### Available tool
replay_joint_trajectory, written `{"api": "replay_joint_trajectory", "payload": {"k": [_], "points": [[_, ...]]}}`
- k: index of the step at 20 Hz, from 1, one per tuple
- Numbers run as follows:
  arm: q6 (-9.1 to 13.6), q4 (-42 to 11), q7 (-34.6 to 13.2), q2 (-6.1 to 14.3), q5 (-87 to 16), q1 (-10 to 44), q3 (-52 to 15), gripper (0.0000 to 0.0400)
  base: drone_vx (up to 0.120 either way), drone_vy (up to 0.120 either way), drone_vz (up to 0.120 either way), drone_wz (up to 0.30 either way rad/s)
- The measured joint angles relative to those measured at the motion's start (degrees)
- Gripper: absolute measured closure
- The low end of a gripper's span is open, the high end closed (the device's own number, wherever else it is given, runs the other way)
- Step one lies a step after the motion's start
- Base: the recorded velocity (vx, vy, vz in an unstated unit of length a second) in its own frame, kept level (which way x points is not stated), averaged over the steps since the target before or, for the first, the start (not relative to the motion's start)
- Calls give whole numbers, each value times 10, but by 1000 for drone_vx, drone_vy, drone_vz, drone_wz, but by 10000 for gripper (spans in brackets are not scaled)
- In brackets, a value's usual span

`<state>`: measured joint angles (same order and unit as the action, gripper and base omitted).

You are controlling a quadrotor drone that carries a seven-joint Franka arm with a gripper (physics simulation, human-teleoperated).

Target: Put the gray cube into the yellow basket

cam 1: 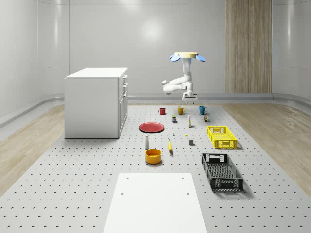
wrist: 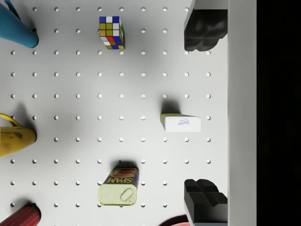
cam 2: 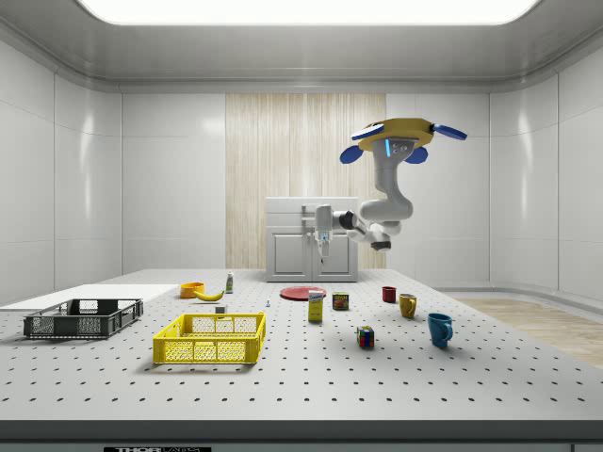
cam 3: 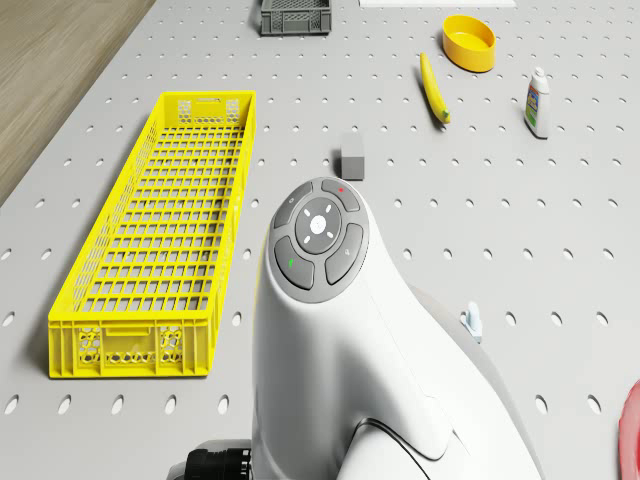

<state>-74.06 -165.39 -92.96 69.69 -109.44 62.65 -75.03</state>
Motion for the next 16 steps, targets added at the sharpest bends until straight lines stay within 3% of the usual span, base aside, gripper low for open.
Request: {"api": "replay_joint_trajectory", "payload": {"k": [8,16], "points": [[-19,1,-6,20,10,6,-5,0,120,-75,0,0],[-36,2,-11,39,19,11,-10,0,120,0,-120,0]]}}
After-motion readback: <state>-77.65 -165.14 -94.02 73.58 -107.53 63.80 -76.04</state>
